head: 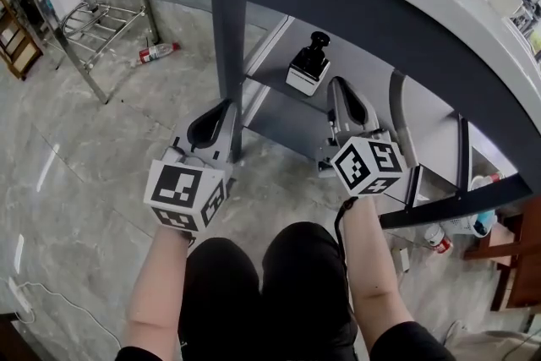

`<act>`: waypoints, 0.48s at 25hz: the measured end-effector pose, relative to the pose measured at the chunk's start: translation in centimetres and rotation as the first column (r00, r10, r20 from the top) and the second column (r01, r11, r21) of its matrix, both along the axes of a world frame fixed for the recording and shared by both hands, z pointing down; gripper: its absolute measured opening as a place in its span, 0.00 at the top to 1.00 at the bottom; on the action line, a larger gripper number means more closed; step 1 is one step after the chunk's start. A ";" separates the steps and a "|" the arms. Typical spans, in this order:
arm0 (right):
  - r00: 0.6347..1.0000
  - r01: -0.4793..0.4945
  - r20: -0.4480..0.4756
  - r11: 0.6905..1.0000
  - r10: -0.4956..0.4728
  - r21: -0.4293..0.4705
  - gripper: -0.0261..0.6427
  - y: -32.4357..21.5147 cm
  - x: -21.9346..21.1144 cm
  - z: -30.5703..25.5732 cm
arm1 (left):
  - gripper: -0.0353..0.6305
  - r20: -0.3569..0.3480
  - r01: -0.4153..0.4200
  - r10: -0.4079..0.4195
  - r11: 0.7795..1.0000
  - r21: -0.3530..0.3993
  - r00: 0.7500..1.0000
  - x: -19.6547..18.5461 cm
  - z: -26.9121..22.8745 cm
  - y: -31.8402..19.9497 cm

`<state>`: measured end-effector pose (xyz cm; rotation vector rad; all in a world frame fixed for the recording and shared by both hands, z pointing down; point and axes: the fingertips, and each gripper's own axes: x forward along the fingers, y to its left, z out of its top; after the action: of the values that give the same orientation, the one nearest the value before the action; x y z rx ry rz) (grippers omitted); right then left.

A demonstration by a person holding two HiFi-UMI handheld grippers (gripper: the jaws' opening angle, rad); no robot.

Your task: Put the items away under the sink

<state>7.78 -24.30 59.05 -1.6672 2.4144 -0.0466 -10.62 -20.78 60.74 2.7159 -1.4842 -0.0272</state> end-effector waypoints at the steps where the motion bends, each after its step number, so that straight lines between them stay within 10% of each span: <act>1: 1.000 0.016 -0.007 1.000 -0.016 -0.005 0.96 0.1 -0.6 0.0 | 0.94 -0.005 0.003 -0.003 1.000 0.000 1.000 -0.1 -0.3 0.0; 12: 0.986 0.163 0.010 0.964 -0.165 -0.209 0.96 5.5 -6.8 -3.8 | 0.94 -0.018 0.042 -0.046 0.986 -0.164 0.999 -0.8 -7.7 3.4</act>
<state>1.00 -18.80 55.24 -1.5430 2.6269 -0.3321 -11.47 -17.42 53.06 2.5461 -1.4706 0.0607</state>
